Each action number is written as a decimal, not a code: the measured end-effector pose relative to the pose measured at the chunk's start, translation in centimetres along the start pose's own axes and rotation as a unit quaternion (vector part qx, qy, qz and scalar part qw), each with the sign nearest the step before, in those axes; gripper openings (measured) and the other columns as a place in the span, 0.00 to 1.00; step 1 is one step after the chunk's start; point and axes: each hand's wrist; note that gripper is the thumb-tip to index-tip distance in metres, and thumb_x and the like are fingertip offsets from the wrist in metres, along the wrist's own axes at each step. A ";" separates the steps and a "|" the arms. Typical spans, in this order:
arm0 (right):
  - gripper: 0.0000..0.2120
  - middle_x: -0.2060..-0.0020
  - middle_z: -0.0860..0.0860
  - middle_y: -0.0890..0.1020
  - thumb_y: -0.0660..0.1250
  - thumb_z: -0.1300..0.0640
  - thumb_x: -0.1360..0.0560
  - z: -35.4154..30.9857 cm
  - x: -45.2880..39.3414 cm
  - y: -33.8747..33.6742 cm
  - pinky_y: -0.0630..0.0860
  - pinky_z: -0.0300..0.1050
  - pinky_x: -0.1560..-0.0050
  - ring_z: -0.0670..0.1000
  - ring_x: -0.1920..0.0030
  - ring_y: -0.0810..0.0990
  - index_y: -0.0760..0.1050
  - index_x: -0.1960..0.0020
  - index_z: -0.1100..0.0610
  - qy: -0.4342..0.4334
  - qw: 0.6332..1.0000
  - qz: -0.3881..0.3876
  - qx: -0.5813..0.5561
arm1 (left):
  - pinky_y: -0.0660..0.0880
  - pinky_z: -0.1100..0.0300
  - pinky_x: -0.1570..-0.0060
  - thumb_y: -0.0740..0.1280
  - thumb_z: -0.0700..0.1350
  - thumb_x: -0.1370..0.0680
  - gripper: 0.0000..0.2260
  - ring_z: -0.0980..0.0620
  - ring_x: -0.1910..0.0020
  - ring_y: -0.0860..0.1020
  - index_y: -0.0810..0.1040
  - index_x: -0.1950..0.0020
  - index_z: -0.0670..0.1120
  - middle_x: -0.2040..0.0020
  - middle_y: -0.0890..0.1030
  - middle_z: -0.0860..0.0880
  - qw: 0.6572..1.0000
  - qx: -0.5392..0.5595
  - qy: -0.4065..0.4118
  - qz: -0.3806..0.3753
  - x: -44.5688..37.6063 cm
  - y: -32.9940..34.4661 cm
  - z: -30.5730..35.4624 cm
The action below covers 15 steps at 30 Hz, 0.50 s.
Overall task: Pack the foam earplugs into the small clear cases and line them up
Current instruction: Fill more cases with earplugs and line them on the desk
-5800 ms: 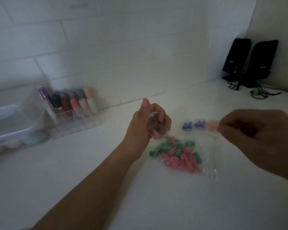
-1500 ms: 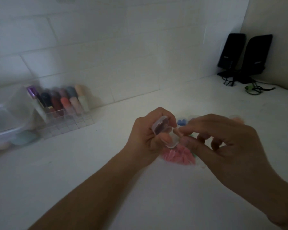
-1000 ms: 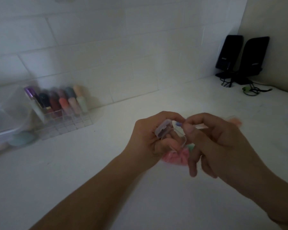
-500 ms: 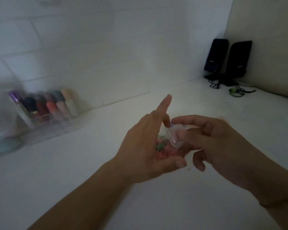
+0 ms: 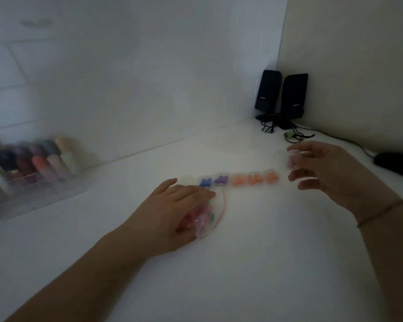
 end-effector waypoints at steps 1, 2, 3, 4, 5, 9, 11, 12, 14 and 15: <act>0.09 0.58 0.55 0.83 0.70 0.62 0.26 0.2 -0.1 -0.1 0.75 0.42 0.73 0.51 0.67 0.81 0.78 0.45 0.57 0.000 1.000 0.014 0.025 | 0.65 0.53 0.33 0.67 0.57 0.31 0.28 0.55 0.37 0.74 0.67 0.31 0.55 0.36 0.76 0.54 1.000 0.004 -0.001 0.001 0.3 -0.4 -0.7; 0.11 0.58 0.55 0.84 0.72 0.62 0.27 0.3 -0.2 -0.2 0.73 0.43 0.74 0.51 0.69 0.80 0.79 0.46 0.56 -0.001 0.999 0.030 0.042 | 0.64 0.55 0.33 0.68 0.57 0.31 0.28 0.55 0.38 0.73 0.68 0.32 0.54 0.37 0.77 0.53 1.000 0.008 -0.005 0.004 0.6 -0.8 -1.4; 0.12 0.58 0.55 0.85 0.74 0.62 0.29 0.5 -0.4 -0.3 0.72 0.42 0.75 0.51 0.71 0.80 0.79 0.46 0.56 -0.001 0.997 0.048 0.054 | 0.63 0.56 0.33 0.69 0.56 0.31 0.28 0.55 0.38 0.74 0.69 0.32 0.54 0.37 0.77 0.53 1.000 0.012 -0.015 0.006 1.0 -1.2 -2.2; 0.12 0.59 0.56 0.85 0.74 0.62 0.29 0.9 -0.6 -0.2 0.71 0.42 0.75 0.51 0.73 0.79 0.78 0.47 0.55 -0.002 0.995 0.066 0.071 | 0.63 0.56 0.33 0.71 0.56 0.32 0.29 0.55 0.38 0.74 0.70 0.32 0.54 0.38 0.78 0.53 0.999 0.018 -0.030 0.006 1.4 -1.5 -2.8; 0.13 0.60 0.56 0.84 0.75 0.62 0.29 1.3 -0.9 -0.2 0.71 0.41 0.76 0.50 0.74 0.79 0.78 0.47 0.56 -0.004 0.992 0.087 0.096 | 0.62 0.56 0.33 0.74 0.56 0.33 0.31 0.56 0.38 0.74 0.71 0.32 0.54 0.38 0.77 0.54 0.999 0.024 -0.044 0.004 1.8 -1.8 -3.3; 0.13 0.65 0.56 0.83 0.75 0.60 0.30 2.8 -2.0 0.0 0.69 0.38 0.76 0.48 0.75 0.79 0.75 0.49 0.58 -0.008 0.957 0.167 0.239 | 0.62 0.58 0.33 0.74 0.63 0.34 0.37 0.58 0.33 0.69 0.68 0.28 0.53 0.33 0.72 0.57 0.997 0.059 -0.054 -0.003 1.6 -2.6 -2.7; 0.12 0.62 0.58 0.82 0.75 0.59 0.31 3.2 -2.7 0.2 0.72 0.39 0.73 0.52 0.73 0.79 0.75 0.52 0.58 -0.008 0.945 0.165 0.283 | 0.62 0.55 0.32 0.70 0.65 0.31 0.34 0.56 0.32 0.68 0.68 0.28 0.53 0.32 0.71 0.56 0.998 0.061 -0.032 0.004 0.1 -2.9 -1.2; 0.11 0.60 0.58 0.82 0.76 0.57 0.31 3.3 -3.1 0.3 0.76 0.41 0.70 0.54 0.72 0.80 0.75 0.53 0.57 -0.013 0.938 0.164 0.305 | 0.62 0.55 0.32 0.68 0.64 0.29 0.31 0.56 0.32 0.69 0.70 0.29 0.52 0.32 0.72 0.56 0.998 0.053 -0.021 0.011 -1.0 -2.9 -0.2; 0.11 0.55 0.56 0.80 0.75 0.54 0.30 3.5 -3.7 0.4 0.81 0.48 0.60 0.57 0.65 0.80 0.75 0.54 0.56 -0.021 0.919 0.161 0.358 | 0.64 0.54 0.33 0.65 0.63 0.26 0.25 0.54 0.35 0.71 0.74 0.33 0.52 0.36 0.75 0.55 1.000 0.010 -0.007 0.028 -3.5 -2.4 1.4; 0.11 0.53 0.55 0.80 0.74 0.52 0.30 3.6 -3.9 0.4 0.81 0.50 0.55 0.58 0.61 0.80 0.76 0.54 0.55 -0.020 0.910 0.160 0.382 | 0.66 0.52 0.34 0.64 0.63 0.25 0.23 0.53 0.36 0.72 0.75 0.35 0.52 0.37 0.77 0.55 0.999 -0.011 -0.004 0.031 -4.8 -2.0 2.3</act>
Point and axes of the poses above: each hand's wrist, its own x-axis away from the middle knuckle, its own y-axis out of the palm, z = x × y
